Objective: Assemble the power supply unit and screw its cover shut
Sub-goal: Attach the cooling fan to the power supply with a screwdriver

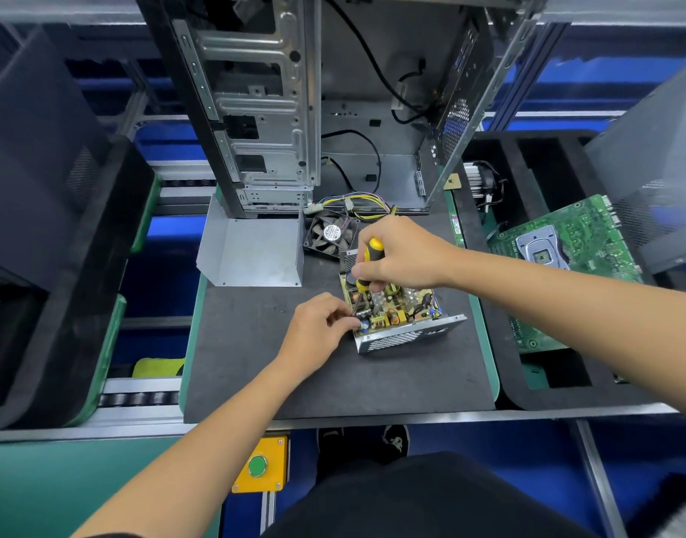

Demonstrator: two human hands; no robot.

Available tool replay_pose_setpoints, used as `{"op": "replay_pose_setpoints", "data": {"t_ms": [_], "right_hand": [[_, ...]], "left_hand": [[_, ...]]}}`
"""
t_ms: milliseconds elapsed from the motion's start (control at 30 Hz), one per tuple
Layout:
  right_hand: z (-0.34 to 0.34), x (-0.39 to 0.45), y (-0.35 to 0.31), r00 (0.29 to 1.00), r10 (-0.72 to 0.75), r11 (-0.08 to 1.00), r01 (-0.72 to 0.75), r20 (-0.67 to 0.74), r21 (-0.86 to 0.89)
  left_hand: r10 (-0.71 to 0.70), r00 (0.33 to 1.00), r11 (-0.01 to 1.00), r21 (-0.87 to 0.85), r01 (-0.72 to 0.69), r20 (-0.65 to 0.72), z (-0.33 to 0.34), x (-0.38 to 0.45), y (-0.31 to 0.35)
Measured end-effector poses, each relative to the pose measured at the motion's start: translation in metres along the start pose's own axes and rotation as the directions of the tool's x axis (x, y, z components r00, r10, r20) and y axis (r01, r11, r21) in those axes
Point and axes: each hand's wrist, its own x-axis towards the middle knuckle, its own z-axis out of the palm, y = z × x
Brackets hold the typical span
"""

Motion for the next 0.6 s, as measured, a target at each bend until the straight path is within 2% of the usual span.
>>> {"op": "replay_pose_setpoints", "data": {"t_ms": [167, 300, 433, 600], "right_hand": [[0.007, 0.000, -0.001, 0.998, -0.046, 0.991, 0.051, 0.042, -0.125], [0.010, -0.002, -0.003, 0.986, -0.135, 0.953, 0.157, 0.100, -0.261], [0.015, -0.004, -0.001, 0.963, -0.180, 0.916, 0.239, 0.201, -0.323], [0.020, -0.007, 0.002, 0.943, -0.217, 0.877, 0.302, 0.253, -0.374]], "left_hand": [[0.007, 0.999, 0.996, 0.089, -0.012, 0.047, 0.001, -0.001, -0.001], [0.009, 0.995, 0.987, 0.161, -0.025, 0.102, 0.004, -0.001, 0.001], [-0.014, 0.990, 0.973, 0.229, -0.019, 0.143, 0.009, -0.004, 0.001], [-0.036, 0.991, 0.974, 0.227, 0.005, 0.132, 0.013, -0.008, -0.001]]}}
